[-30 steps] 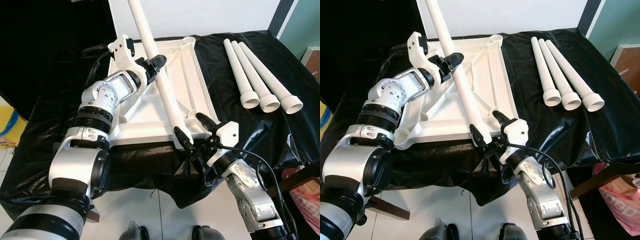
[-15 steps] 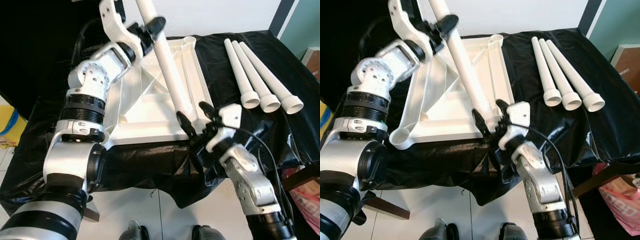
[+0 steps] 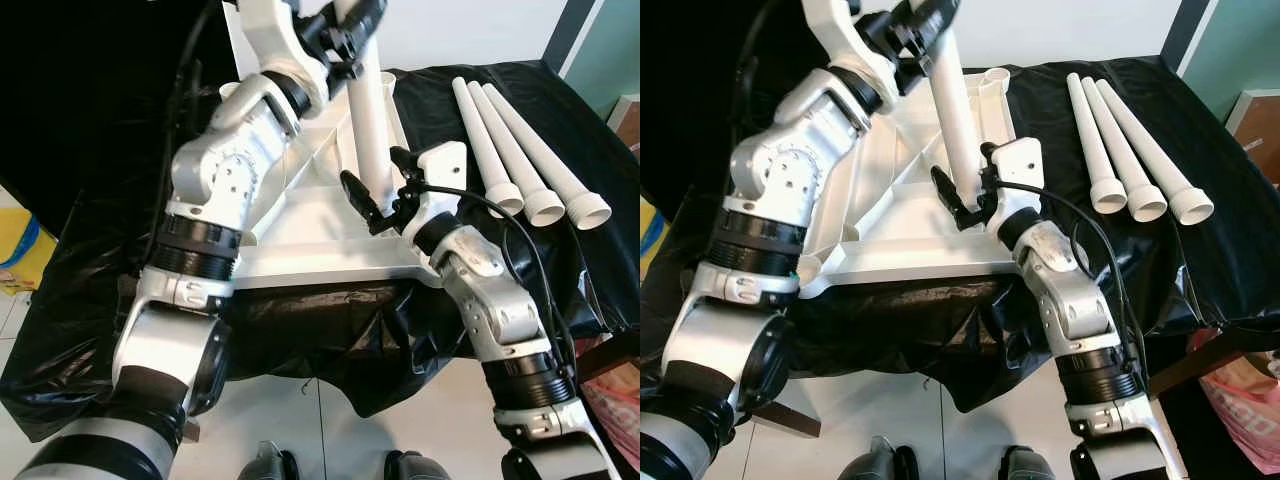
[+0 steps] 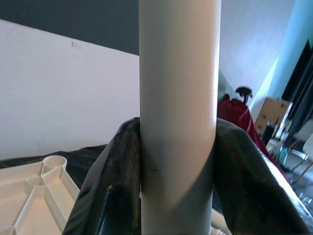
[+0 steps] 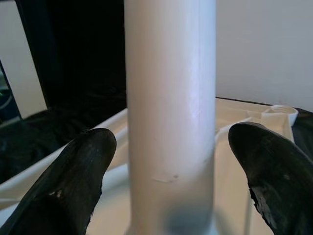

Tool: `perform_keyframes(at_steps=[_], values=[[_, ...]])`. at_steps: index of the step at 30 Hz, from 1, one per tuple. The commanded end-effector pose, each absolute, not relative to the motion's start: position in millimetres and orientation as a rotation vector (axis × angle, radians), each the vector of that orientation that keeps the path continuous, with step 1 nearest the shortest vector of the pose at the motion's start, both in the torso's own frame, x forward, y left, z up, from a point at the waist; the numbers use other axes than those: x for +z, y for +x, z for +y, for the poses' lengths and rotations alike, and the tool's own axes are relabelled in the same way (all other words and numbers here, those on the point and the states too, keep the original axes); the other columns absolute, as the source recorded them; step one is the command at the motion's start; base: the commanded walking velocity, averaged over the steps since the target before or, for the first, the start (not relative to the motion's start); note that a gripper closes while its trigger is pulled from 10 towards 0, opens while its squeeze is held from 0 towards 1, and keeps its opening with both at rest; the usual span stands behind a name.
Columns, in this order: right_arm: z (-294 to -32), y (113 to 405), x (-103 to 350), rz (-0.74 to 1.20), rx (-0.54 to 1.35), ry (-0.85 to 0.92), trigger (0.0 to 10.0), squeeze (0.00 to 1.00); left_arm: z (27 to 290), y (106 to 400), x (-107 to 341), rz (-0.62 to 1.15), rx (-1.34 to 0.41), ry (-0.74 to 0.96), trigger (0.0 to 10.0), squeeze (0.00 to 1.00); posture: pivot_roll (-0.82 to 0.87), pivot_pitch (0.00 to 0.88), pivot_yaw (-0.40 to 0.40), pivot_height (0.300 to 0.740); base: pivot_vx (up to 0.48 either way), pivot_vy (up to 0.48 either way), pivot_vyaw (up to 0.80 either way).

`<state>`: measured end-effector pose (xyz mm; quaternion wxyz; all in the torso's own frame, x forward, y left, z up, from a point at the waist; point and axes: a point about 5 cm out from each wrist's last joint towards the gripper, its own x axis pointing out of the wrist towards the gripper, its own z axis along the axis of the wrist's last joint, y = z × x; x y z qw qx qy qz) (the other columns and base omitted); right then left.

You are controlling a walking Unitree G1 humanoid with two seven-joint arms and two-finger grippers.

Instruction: Building children table

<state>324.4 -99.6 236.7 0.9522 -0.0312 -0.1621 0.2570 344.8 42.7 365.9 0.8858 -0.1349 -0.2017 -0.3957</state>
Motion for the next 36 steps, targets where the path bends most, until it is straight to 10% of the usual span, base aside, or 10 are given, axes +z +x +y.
perform_keyframes(at_steps=[1, 21, 24, 25, 29, 30, 36], values=[[-96.2, 326.1, 236.2, -0.310, 0.525, -0.075, 10.0, 0.00, 30.9, 327.3, 370.1, -0.502, -1.085, -0.187, 10.0, 0.00, -0.12, 0.086, 0.030, 0.740, 0.000, 0.000, 0.00], [-81.1, 338.6, 230.7, -0.210, 0.537, -0.069, 10.0, 0.00, 6.0, 303.9, 358.2, -0.520, -1.158, -0.144, 10.0, 0.00, -0.11, 0.087, 0.038, 0.740, 0.000, 0.000, 0.00], [-79.9, 339.1, 229.4, -0.199, 0.537, -0.065, 8.3, 0.00, 4.6, 301.9, 357.9, -0.522, -1.164, -0.143, 10.0, 0.00, -0.11, 0.086, 0.038, 0.740, 0.000, 0.000, 0.00], [-79.3, 339.3, 228.8, -0.195, 0.537, -0.064, 4.4, 0.00, 3.7, 301.0, 357.5, -0.521, -1.167, -0.143, 10.0, 0.00, -0.11, 0.086, 0.038, 0.740, 0.000, 0.000, 0.00], [-79.0, 339.6, 228.5, -0.193, 0.537, -0.063, 3.6, 0.00, 3.0, 300.4, 357.2, -0.521, -1.170, -0.143, 10.0, 0.00, -0.11, 0.085, 0.038, 0.740, 0.000, 0.000, 0.00], [-78.8, 339.9, 228.1, -0.190, 0.537, -0.064, 0.8, 0.00, 2.1, 299.9, 357.0, -0.520, -1.174, -0.144, 10.0, 0.00, -0.11, 0.085, 0.038, 0.740, 0.000, 0.000, 0.00], [-80.8, 341.6, 227.0, -0.183, 0.513, -0.054, 0.0, 0.00, -1.0, 297.3, 356.1, -0.520, -1.183, -0.144, 10.0, 0.00, -0.11, 0.085, 0.036, 0.740, 0.000, 0.000, 0.00]])
